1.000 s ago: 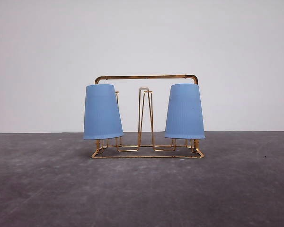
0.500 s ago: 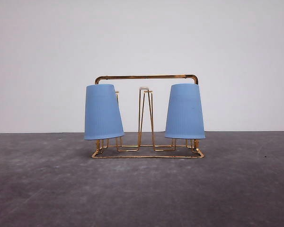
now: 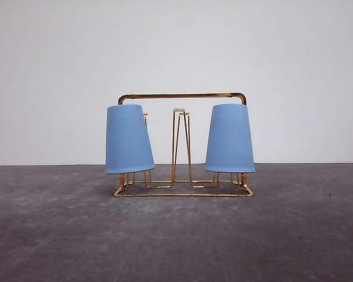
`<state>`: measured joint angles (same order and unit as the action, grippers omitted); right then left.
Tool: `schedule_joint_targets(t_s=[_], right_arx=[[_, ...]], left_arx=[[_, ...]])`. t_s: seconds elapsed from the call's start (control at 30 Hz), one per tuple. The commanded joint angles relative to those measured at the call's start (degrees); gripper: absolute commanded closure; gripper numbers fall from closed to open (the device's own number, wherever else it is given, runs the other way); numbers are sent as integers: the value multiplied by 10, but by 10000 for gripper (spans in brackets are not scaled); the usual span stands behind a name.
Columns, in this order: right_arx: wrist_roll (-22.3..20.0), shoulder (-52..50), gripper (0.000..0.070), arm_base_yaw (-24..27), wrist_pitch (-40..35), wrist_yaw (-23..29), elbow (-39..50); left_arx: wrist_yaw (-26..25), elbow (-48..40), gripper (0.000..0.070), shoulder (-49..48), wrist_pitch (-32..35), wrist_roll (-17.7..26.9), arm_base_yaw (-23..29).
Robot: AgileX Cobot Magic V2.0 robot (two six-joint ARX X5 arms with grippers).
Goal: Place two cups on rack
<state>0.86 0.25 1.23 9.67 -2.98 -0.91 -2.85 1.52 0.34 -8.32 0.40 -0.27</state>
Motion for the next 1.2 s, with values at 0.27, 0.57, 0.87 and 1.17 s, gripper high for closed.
schedule_joint_targets(t_s=[0.27,0.57,0.87,1.17], right_arx=[[6,0,661,0,-7,0,2],[6,0,661,0,-7,0,2],[6,0,661,0,-7,0,2],[6,0,661,0,-7,0,2]], left_arx=[[1,-8,700,-1,6,2,0],[1,-8,700,-1,6,2,0],[1,-8,700,-1,6,2,0],[1,-8,700,-1,6,2,0]])
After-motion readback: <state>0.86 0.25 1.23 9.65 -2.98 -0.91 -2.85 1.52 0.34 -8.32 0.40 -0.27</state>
